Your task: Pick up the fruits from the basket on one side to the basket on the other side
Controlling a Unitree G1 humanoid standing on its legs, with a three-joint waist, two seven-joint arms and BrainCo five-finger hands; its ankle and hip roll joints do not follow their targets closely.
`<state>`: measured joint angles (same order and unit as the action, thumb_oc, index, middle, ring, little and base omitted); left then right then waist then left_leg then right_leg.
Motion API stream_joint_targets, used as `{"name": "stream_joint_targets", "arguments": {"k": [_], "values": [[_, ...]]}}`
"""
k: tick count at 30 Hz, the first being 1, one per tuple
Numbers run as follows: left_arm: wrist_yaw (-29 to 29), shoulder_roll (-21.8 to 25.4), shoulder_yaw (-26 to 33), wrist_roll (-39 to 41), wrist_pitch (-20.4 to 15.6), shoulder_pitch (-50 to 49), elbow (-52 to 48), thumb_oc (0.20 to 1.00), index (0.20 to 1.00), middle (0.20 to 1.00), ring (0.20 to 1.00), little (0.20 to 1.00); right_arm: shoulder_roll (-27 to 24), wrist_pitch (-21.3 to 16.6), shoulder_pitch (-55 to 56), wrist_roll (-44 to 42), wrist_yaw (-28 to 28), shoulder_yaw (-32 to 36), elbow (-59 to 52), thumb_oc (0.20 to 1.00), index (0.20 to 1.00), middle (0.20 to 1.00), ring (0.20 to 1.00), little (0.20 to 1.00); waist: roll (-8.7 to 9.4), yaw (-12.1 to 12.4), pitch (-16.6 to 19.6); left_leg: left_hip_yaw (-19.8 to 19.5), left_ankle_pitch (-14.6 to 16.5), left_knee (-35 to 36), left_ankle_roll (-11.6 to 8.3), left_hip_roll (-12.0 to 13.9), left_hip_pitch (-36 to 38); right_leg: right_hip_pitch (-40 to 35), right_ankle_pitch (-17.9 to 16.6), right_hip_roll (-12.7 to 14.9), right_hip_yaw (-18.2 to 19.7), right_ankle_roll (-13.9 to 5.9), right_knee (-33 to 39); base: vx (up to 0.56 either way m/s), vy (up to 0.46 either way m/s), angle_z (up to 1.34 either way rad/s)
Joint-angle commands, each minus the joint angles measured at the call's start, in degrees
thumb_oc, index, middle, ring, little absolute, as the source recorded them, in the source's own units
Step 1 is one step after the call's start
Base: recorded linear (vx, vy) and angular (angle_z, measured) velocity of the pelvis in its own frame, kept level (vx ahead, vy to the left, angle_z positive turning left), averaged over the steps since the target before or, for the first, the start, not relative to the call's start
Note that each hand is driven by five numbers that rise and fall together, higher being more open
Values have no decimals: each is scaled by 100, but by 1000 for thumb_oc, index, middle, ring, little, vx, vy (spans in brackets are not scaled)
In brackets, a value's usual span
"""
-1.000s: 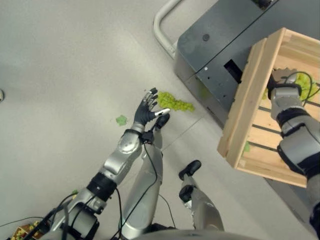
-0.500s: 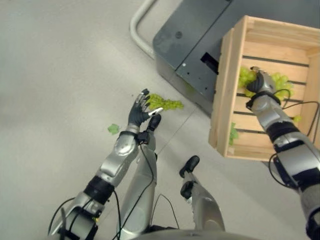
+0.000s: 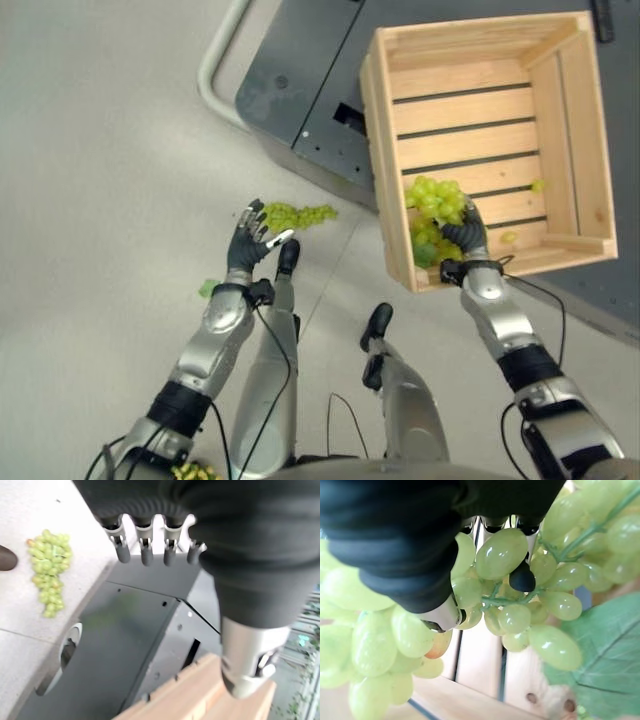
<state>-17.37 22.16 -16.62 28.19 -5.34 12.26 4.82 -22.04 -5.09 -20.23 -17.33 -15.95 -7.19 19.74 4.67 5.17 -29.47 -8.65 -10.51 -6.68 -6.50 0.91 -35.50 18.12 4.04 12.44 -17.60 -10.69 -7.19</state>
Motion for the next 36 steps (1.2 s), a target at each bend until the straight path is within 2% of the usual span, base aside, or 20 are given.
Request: {"name": "stream_joint_targets", "arguments": {"k": [1,7,19,23,26,30,36], "values": [[105,-183,285,-237,-85,-111,-185,1000,1000,1000,1000,1000,-187,-159,506,-564,136,173,-284,200,200,200,200,200,-189,-242,-32,202,546,-237,-13,-110,9,-134,588,52,-42,74,-142,-14,18,-13],[151,-216,425,-356,-64,-17,-148,1000,1000,1000,1000,1000,-189,-292,701,-906,272,481,-1042,200,200,200,200,200,-206,-383,-32,339,612,-228,39,-56,452,-328,616,135,147,70,-345,-10,12,-13],[413,-290,370,-487,27,84,111,1000,1000,1000,1000,1000,-204,-208,527,-1115,405,655,-1255,200,200,200,200,200,-302,-455,-32,452,694,-175,90,-9,1169,-740,608,193,304,71,-539,4,0,-9],[566,-248,340,-617,92,111,121,1000,1000,1000,1000,1000,-349,-208,447,-1324,599,754,-1621,200,200,200,200,200,-311,-473,-13,475,751,-230,98,-5,1320,-841,639,203,356,75,-612,13,1,-4],[675,-148,313,-740,106,183,17,1000,1000,1000,1000,1000,-742,-249,263,-1544,772,877,-2101,200,200,200,200,200,-288,-518,135,509,859,-313,101,-23,1391,-865,713,237,415,76,-720,37,4,-12],[763,-68,261,-743,98,308,-82,1000,1000,1000,1000,1000,-1129,-232,120,-1763,923,970,-2419,200,200,200,200,200,-302,-556,335,525,848,-279,97,0,1441,-882,680,231,464,78,-687,34,5,-3],[947,14,-50,-781,156,712,-126,1000,1000,1000,1000,1000,-1590,-42,-252,-1757,1090,687,-2532,200,200,200,200,200,-283,-605,580,543,909,-337,77,28,1524,-946,706,221,509,82,-722,21,-3,-2]]}}
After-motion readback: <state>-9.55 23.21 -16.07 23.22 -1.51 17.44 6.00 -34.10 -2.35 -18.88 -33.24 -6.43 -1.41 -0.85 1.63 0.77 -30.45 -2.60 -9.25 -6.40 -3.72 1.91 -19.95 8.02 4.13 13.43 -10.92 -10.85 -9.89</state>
